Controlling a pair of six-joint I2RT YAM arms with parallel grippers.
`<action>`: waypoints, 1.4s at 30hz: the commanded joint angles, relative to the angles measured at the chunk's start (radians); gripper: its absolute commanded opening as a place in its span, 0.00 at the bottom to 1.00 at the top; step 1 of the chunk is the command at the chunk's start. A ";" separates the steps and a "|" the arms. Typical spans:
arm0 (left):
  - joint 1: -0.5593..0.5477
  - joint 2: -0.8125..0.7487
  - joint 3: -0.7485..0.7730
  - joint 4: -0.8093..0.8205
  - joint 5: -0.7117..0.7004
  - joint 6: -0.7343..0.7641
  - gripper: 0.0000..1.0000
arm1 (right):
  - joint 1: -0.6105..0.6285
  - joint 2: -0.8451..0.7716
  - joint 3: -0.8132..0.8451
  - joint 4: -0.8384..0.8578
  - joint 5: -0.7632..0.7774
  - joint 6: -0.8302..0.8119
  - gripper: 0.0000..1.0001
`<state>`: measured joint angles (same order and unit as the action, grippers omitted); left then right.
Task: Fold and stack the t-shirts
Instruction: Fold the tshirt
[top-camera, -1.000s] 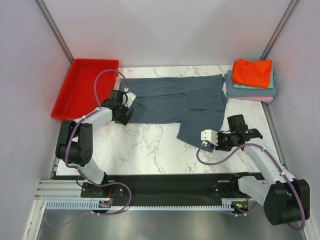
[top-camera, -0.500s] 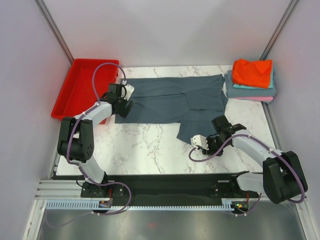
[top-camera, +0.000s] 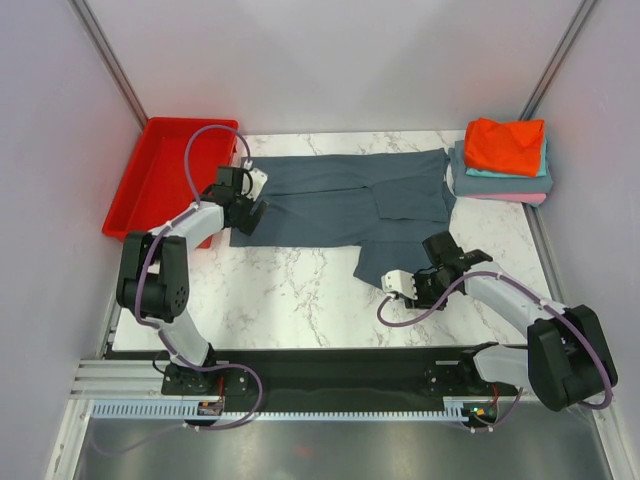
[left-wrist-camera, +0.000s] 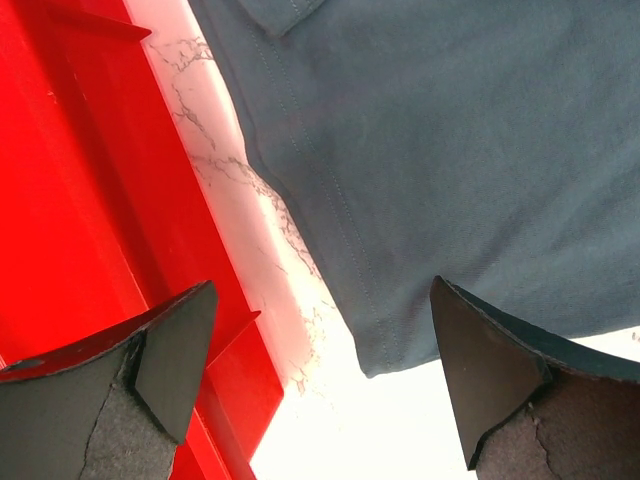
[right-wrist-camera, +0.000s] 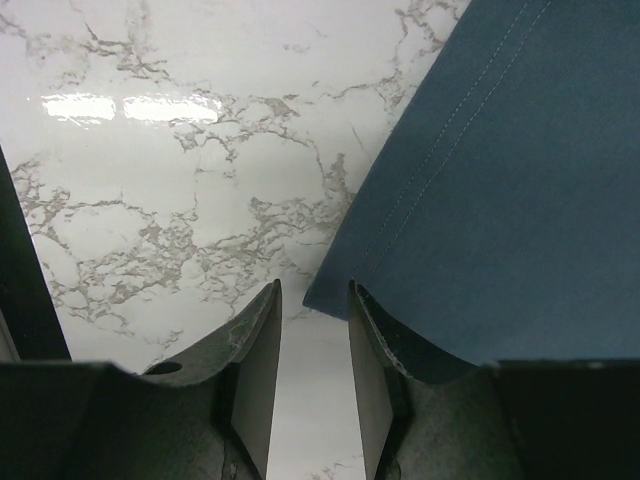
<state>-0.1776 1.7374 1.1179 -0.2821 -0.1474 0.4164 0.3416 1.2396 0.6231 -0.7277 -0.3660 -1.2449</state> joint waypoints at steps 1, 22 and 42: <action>0.007 -0.001 0.036 0.012 0.008 -0.031 0.95 | 0.004 0.023 -0.006 0.016 0.013 0.001 0.41; 0.145 -0.001 0.051 -0.362 0.143 -0.289 0.93 | 0.004 0.018 -0.026 0.145 0.104 0.113 0.00; 0.162 0.145 0.135 -0.376 0.178 -0.327 0.65 | 0.004 0.021 -0.022 0.169 0.107 0.154 0.00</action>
<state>-0.0460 1.8538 1.2251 -0.6746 0.0437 0.0971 0.3443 1.2762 0.6041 -0.5785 -0.2676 -1.0996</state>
